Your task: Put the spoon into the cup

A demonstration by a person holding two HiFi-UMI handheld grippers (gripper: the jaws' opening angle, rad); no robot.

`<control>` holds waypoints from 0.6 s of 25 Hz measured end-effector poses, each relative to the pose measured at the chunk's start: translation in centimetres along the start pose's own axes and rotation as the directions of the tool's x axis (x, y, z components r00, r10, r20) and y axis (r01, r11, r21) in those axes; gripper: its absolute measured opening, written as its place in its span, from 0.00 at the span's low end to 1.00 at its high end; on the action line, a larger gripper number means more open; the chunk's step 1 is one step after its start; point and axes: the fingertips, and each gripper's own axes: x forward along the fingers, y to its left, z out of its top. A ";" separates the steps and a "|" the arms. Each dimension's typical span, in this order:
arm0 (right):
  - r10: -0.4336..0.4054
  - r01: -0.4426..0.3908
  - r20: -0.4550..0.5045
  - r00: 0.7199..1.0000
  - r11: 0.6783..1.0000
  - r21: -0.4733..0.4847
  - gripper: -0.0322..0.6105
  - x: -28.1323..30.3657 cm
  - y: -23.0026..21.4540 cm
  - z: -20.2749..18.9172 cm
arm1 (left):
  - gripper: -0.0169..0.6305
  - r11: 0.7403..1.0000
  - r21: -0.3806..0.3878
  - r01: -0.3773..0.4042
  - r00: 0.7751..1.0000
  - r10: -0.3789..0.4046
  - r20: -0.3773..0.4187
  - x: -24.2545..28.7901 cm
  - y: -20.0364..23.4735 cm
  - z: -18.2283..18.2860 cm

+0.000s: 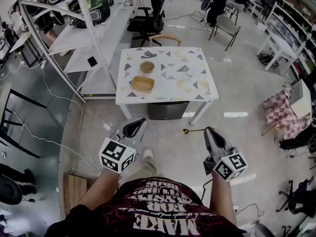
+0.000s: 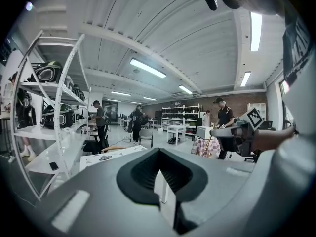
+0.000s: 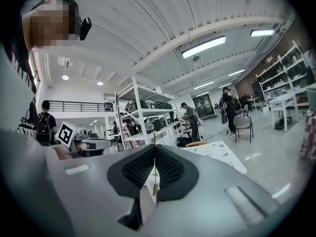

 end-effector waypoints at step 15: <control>-0.049 0.049 -0.004 0.999 0.999 0.024 0.10 4.5 -4.8 1.5 | 0.03 0.996 0.016 0.083 0.996 -0.083 -0.031 7.5 3.0 1.3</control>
